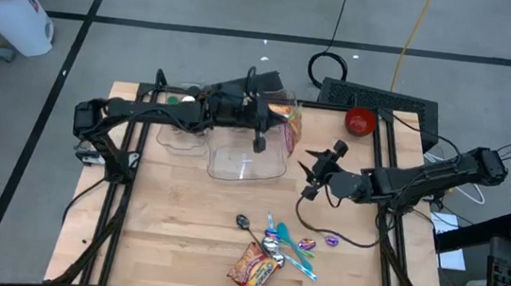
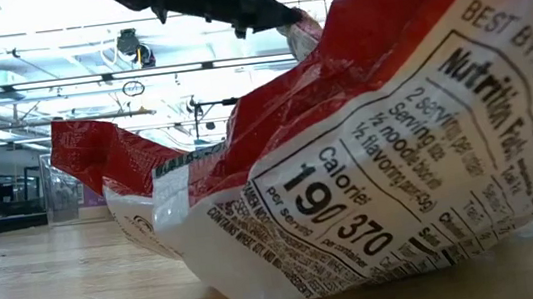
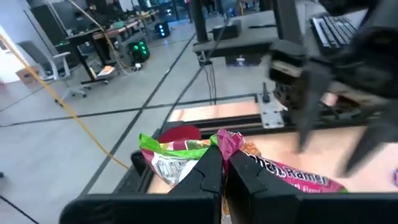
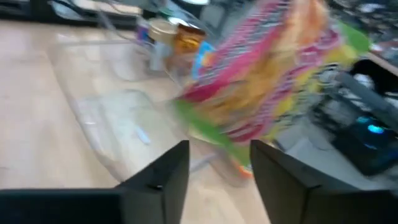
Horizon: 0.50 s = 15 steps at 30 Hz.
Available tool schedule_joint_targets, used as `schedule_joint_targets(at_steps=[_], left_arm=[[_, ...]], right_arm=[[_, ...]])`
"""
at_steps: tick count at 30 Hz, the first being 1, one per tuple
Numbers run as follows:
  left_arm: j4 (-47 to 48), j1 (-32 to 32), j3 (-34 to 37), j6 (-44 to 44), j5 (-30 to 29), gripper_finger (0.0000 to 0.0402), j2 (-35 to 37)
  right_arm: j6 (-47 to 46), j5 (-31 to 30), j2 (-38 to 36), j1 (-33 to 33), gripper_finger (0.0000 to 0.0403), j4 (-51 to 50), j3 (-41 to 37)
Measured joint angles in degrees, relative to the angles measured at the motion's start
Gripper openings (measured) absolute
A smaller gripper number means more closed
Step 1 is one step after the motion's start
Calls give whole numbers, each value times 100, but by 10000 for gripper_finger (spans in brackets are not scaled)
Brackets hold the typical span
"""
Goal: Pick & Place Food Item
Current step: Put the green noodle pack into the top right transparent bin
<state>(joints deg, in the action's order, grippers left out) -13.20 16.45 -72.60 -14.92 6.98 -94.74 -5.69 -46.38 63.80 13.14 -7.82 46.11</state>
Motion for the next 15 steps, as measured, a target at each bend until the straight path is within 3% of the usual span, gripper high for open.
schedule_joint_targets(at_steps=[4, 8, 12, 15], left_arm=[[-147, 418, 79, 162, 509, 3, -4], [-1232, 793, 548, 479, 854, 3, -15], [-2661, 1026, 1117, 304, 628, 2, -81], [-3064, 1101, 1429, 139, 294, 2, -291]], right_arm=[[16, 255, -344, 138, 209, -108, 0], [59, 302, -669, 272, 223, -84, -168], [102, 281, -956, 252, 217, 77, -433], [210, 292, -1091, 184, 209, 328, -575]])
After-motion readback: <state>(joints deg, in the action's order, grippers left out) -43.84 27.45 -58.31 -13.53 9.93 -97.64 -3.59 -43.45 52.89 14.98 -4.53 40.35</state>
